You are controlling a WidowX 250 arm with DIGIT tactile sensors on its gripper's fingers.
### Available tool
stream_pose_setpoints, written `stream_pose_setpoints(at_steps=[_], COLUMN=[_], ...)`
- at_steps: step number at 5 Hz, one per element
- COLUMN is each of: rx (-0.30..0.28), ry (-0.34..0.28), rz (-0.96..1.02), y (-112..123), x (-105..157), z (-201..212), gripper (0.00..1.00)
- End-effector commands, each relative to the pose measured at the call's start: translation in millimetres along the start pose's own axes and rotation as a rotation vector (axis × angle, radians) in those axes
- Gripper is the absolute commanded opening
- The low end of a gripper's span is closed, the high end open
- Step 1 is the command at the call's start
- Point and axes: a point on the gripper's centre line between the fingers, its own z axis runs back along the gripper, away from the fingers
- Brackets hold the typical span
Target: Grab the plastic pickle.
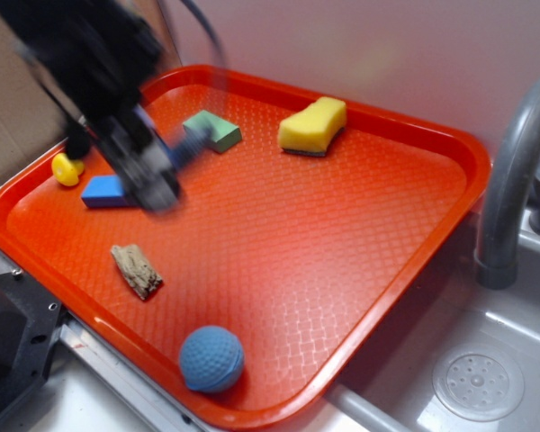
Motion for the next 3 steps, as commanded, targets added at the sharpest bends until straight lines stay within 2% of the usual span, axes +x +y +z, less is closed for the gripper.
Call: stream_pose_setpoints(at_steps=[1, 2, 3], rx=[0.093, 0.110, 0.123], ry=[0.111, 0.197, 0.235], rz=[0.231, 0.331, 0.386], y=[50.0, 61.8, 61.9], x=[11.8, 10.6, 20.2], z=[57.4, 57.7, 70.3], gripper=[0.00, 0.00, 0.00])
